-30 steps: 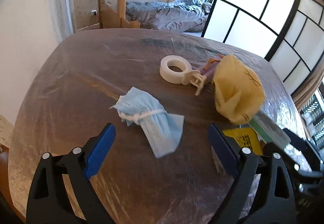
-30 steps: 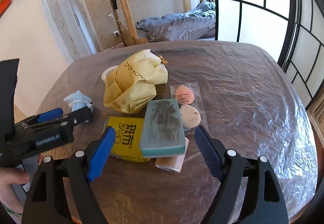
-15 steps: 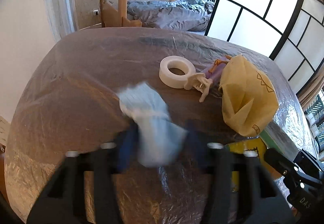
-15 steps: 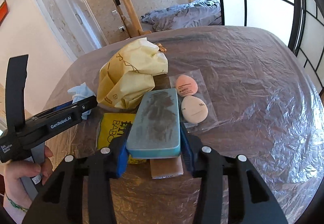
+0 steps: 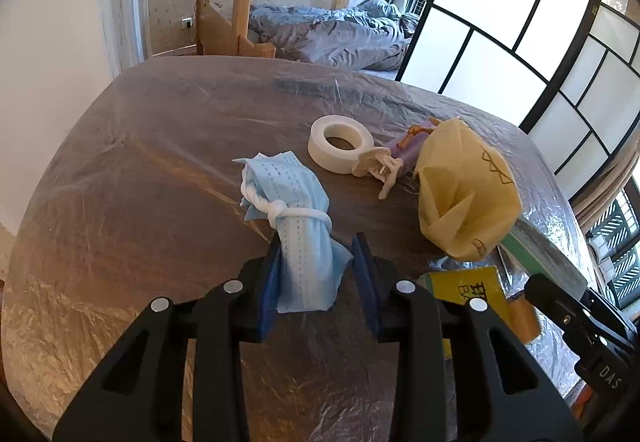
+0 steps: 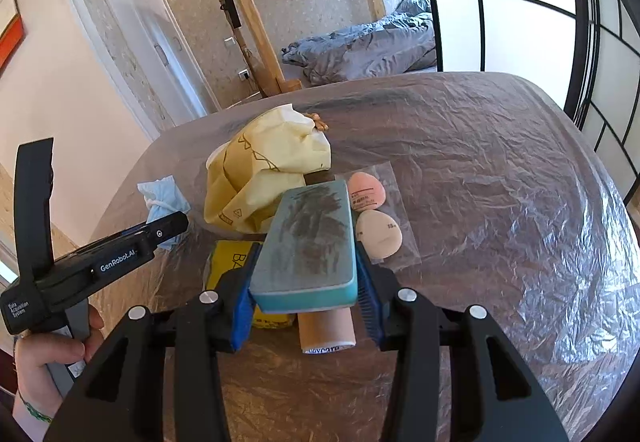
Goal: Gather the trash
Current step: 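Carry the blue mask and teal sponge with both tools over the white bin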
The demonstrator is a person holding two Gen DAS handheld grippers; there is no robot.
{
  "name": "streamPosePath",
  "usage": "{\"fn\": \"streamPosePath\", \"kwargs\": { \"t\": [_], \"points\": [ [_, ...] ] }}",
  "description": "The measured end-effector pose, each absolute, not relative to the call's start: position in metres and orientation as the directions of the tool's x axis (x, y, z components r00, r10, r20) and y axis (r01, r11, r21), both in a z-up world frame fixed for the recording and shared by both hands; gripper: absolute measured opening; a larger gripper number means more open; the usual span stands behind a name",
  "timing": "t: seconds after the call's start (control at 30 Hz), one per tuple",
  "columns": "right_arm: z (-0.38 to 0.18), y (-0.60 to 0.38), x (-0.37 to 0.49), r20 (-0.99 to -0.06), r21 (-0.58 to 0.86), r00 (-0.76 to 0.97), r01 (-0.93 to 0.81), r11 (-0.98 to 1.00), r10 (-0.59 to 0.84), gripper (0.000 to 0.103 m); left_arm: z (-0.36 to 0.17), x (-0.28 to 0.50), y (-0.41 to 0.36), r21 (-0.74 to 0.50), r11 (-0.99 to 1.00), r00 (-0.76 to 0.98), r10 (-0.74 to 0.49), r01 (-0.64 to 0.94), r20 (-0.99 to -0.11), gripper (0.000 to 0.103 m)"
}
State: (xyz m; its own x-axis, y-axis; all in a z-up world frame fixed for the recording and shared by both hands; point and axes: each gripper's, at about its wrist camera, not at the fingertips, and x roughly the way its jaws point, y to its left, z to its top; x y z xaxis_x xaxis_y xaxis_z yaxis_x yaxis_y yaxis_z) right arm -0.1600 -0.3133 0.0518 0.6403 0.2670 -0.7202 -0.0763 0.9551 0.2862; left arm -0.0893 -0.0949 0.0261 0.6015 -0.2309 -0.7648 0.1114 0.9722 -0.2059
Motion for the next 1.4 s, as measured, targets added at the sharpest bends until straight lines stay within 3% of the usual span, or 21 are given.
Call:
{"fn": "streamPosePath", "kwargs": {
  "t": [1.4],
  "points": [
    [0.073, -0.299, -0.238, -0.717, 0.245, 0.671, -0.013, 0.969, 0.19, 0.043, 0.042, -0.169, -0.094, -0.219, 0.947, 0.59, -0.319, 0.236, -0.742, 0.036]
  ]
}}
